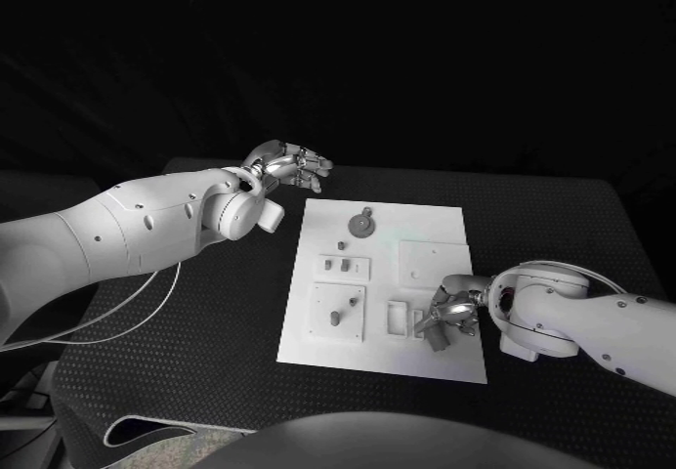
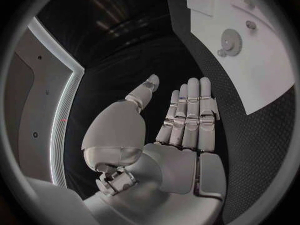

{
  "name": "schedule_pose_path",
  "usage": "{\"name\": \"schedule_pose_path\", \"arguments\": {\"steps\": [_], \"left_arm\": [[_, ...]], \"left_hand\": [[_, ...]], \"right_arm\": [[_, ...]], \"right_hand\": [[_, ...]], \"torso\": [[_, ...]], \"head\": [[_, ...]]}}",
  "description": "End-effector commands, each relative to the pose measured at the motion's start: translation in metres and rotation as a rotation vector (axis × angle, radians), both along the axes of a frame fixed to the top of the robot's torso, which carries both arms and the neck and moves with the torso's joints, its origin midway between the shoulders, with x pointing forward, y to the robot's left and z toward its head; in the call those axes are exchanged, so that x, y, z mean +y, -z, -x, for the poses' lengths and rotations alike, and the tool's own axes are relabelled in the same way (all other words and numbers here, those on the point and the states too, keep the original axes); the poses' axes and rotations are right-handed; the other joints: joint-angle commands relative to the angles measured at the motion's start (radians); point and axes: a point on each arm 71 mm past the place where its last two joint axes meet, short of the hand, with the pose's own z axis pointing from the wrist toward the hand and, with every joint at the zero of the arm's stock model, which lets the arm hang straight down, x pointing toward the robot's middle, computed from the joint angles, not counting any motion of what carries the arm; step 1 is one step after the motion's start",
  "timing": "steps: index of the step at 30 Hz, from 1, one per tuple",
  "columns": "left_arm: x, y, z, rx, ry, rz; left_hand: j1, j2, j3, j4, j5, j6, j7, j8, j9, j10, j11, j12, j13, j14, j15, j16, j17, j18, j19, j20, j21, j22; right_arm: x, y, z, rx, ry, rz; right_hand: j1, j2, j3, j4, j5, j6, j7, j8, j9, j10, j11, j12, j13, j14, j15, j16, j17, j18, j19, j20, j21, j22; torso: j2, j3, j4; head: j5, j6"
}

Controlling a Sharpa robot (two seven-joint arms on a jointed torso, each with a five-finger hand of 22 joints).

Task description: Assemble the parts on the task board

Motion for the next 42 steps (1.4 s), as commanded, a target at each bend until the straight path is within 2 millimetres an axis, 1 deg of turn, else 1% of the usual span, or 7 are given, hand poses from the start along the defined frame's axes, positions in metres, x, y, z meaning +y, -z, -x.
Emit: {"name": "schedule_pose_path", "arguments": {"steps": [1, 12, 25, 30, 33, 38, 42], "left_arm": [[-0.002, -0.001, 0.000, -0.005, 0.015, 0.006], [-0.002, -0.001, 0.000, -0.003, 0.015, 0.005], [-0.003, -0.001, 0.000, -0.001, 0.015, 0.005], [-0.005, -0.001, 0.000, 0.000, 0.020, 0.006], [-0.006, -0.001, 0.000, 0.002, 0.021, 0.006], [-0.006, -0.001, 0.000, 0.005, 0.024, 0.006], [-0.007, -0.001, 0.000, 0.006, 0.026, 0.006]], "left_hand": [[-0.011, 0.002, -0.005, 0.001, -0.005, -0.008, -0.001, 0.004, -0.001, -0.006, -0.001, 0.000, -0.002, 0.003, 0.006, -0.006, 0.001, 0.006, -0.004, -0.001, 0.002, -0.002], [-0.012, 0.002, -0.005, 0.002, -0.005, -0.008, -0.001, 0.004, -0.001, -0.006, -0.001, 0.000, -0.002, 0.003, 0.006, -0.007, 0.002, 0.006, -0.005, -0.001, 0.002, -0.002], [-0.013, 0.002, -0.005, 0.002, -0.005, -0.008, -0.001, 0.005, -0.002, -0.007, -0.001, 0.000, -0.002, 0.003, 0.006, -0.007, 0.002, 0.006, -0.005, -0.001, 0.002, -0.002], [-0.014, 0.002, -0.005, 0.003, -0.005, -0.008, -0.001, 0.005, -0.002, -0.007, -0.001, 0.001, -0.002, 0.003, 0.007, -0.008, 0.002, 0.006, -0.005, -0.001, 0.002, -0.003], [-0.014, 0.002, -0.005, 0.003, -0.005, -0.008, -0.001, 0.005, -0.002, -0.007, -0.001, 0.001, -0.002, 0.002, 0.007, -0.008, 0.002, 0.006, -0.005, -0.001, 0.002, -0.003], [-0.015, 0.001, -0.005, 0.003, -0.005, -0.008, -0.001, 0.005, -0.002, -0.007, -0.001, 0.000, -0.002, 0.002, 0.007, -0.009, 0.002, 0.006, -0.006, -0.001, 0.002, -0.003], [-0.016, 0.001, -0.005, 0.003, -0.005, -0.008, -0.001, 0.006, -0.002, -0.008, -0.001, 0.000, -0.002, 0.001, 0.007, -0.009, 0.002, 0.006, -0.006, 0.000, 0.001, -0.003]], "right_arm": [[-0.003, 0.001, 0.001, -0.043, 0.006, 0.002], [-0.004, -0.009, 0.005, -0.053, 0.034, -0.050], [0.003, -0.032, -0.004, -0.029, 0.180, -0.172], [0.014, -0.031, -0.009, -0.013, 0.187, -0.172], [0.018, -0.030, -0.009, -0.002, 0.192, -0.174], [0.021, -0.024, -0.012, 0.000, 0.196, -0.158], [0.026, -0.016, -0.008, 0.027, 0.185, -0.149]], "right_hand": [[0.092, 0.068, 0.099, -0.009, 0.006, 0.025, 0.002, 0.002, 0.002, 0.017, -0.002, 0.001, -0.006, 0.001, -0.005, 0.005, -0.008, 0.006, 0.006, 0.010, 0.004, 0.019], [0.079, 0.069, 0.126, -0.017, 0.005, 0.048, -0.006, 0.004, 0.007, 0.028, -0.006, 0.001, -0.010, 0.009, -0.008, 0.012, -0.011, 0.006, 0.013, 0.008, 0.007, 0.020], [0.074, 0.068, 0.131, -0.019, 0.004, 0.055, -0.008, 0.004, 0.008, 0.032, -0.008, 0.001, -0.012, 0.009, -0.009, 0.012, -0.018, 0.006, 0.016, 0.007, 0.008, 0.020], [0.066, 0.068, 0.132, -0.017, 0.004, 0.058, -0.009, 0.002, 0.008, 0.033, -0.009, -0.001, -0.013, 0.009, -0.010, 0.012, -0.020, 0.006, 0.016, 0.007, 0.009, 0.020], [0.059, 0.066, 0.132, -0.015, 0.004, 0.061, -0.010, 0.002, 0.008, 0.034, -0.010, -0.002, -0.014, 0.007, -0.011, 0.012, -0.025, 0.006, 0.016, 0.007, 0.009, 0.020], [0.052, 0.063, 0.134, -0.015, 0.004, 0.064, -0.011, -0.002, 0.005, 0.036, -0.012, -0.005, -0.017, 0.002, -0.012, 0.009, -0.034, 0.006, 0.015, 0.007, 0.009, 0.020], [0.045, 0.060, 0.134, -0.013, 0.004, 0.068, -0.012, -0.004, 0.002, 0.037, -0.013, -0.007, -0.019, 0.000, -0.014, 0.008, -0.038, 0.006, 0.015, 0.007, 0.009, 0.020]], "torso": [[0.000, -0.0001, -0.0002], [0.000, -0.0003, -0.0008], [0.000, -0.0010, -0.0005], [0.001, -0.0018, -0.0014], [0.001, -0.0011, 0.0005], [0.000, -0.0012, 0.0009], [0.000, -0.0001, 0.0013]], "head": [[0.001, -0.001], [0.000, 0.001], [-0.004, 0.004], [-0.008, 0.005], [-0.010, 0.003], [-0.010, 0.001], [-0.007, -0.002]]}}
